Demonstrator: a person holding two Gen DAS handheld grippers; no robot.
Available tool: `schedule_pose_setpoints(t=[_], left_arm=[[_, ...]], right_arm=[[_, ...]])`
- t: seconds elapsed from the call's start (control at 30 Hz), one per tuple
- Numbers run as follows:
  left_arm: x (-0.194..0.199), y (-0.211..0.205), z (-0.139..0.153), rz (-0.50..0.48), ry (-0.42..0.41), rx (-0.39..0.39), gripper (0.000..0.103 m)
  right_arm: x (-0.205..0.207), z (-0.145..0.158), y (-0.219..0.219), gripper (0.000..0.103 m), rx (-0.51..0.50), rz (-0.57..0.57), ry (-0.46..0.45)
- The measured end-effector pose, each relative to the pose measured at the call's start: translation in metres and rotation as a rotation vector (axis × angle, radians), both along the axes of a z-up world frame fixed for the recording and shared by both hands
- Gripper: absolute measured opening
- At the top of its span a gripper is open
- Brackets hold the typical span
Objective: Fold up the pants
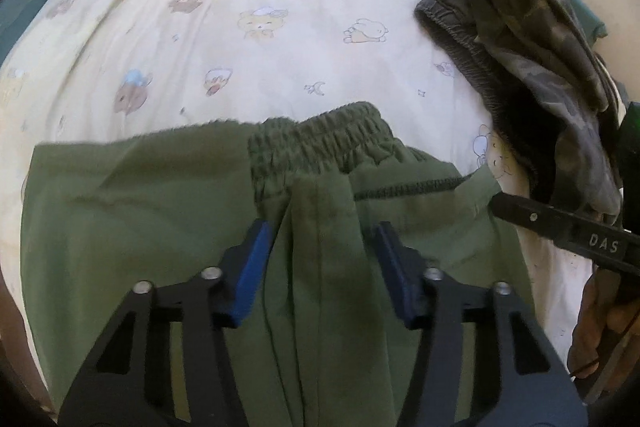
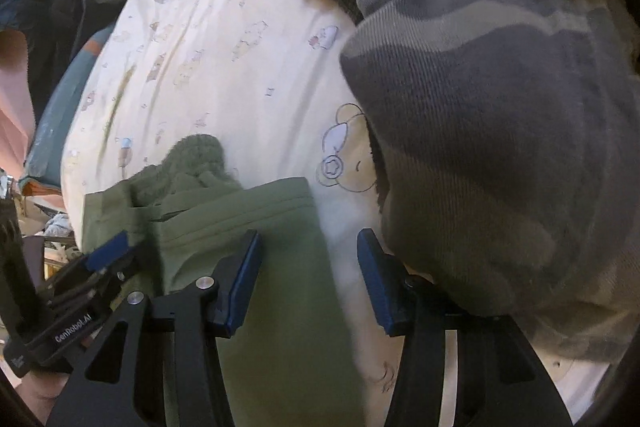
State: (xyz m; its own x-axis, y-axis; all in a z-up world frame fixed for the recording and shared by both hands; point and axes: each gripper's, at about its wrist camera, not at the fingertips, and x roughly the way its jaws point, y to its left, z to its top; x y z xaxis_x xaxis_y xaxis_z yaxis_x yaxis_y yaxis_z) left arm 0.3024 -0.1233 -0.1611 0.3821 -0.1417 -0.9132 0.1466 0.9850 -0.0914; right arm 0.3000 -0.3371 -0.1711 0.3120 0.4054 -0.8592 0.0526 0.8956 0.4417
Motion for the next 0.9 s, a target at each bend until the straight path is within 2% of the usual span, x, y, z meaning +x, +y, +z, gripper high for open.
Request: schedule_pose_setpoints(t=[0.07, 0.1, 0.13, 0.17, 0.27, 0.3, 0.43, 0.53, 0.9], left_arm=[[0.0, -0.005, 0.001, -0.014, -0.028, 0.074, 0.022], [-0.001, -0.004, 0.002, -0.016, -0.04, 0.086, 0.018], [-0.003, -0.003, 0.003, -0.023, -0.049, 0.086, 0.008], [-0.004, -0.002, 0.004, -0.028, -0.052, 0.08, 0.007], [-0.007, 0.006, 0.009, -0.023, -0.055, 0.053, 0.003], [-0.007, 0.009, 0.011, -0.012, -0.051, 0.044, 0.003], [-0.01, 0.022, 0.024, 0.026, -0.059, -0.017, 0.003], [-0.016, 0.023, 0.035, 0.02, -0.083, -0.025, 0.002], [-0.04, 0.029, 0.064, 0.032, -0.114, -0.036, 0.001]], right_arm=[[0.003, -0.004, 0.0, 0.051, 0.017, -0.002, 0.005], [0.004, -0.007, 0.0, 0.051, 0.029, -0.005, 0.01], [0.005, -0.007, 0.0, 0.049, 0.04, -0.003, 0.011], [0.005, -0.007, 0.001, 0.044, 0.056, 0.007, 0.006], [0.005, -0.003, 0.005, 0.008, 0.056, 0.055, -0.007], [0.005, 0.001, 0.007, 0.0, 0.058, 0.075, -0.02], [0.0, 0.027, 0.006, 0.0, 0.042, 0.082, -0.113], [-0.005, 0.043, 0.001, 0.0, 0.066, 0.074, -0.158], [-0.025, 0.077, -0.007, 0.0, 0.076, 0.07, -0.228]])
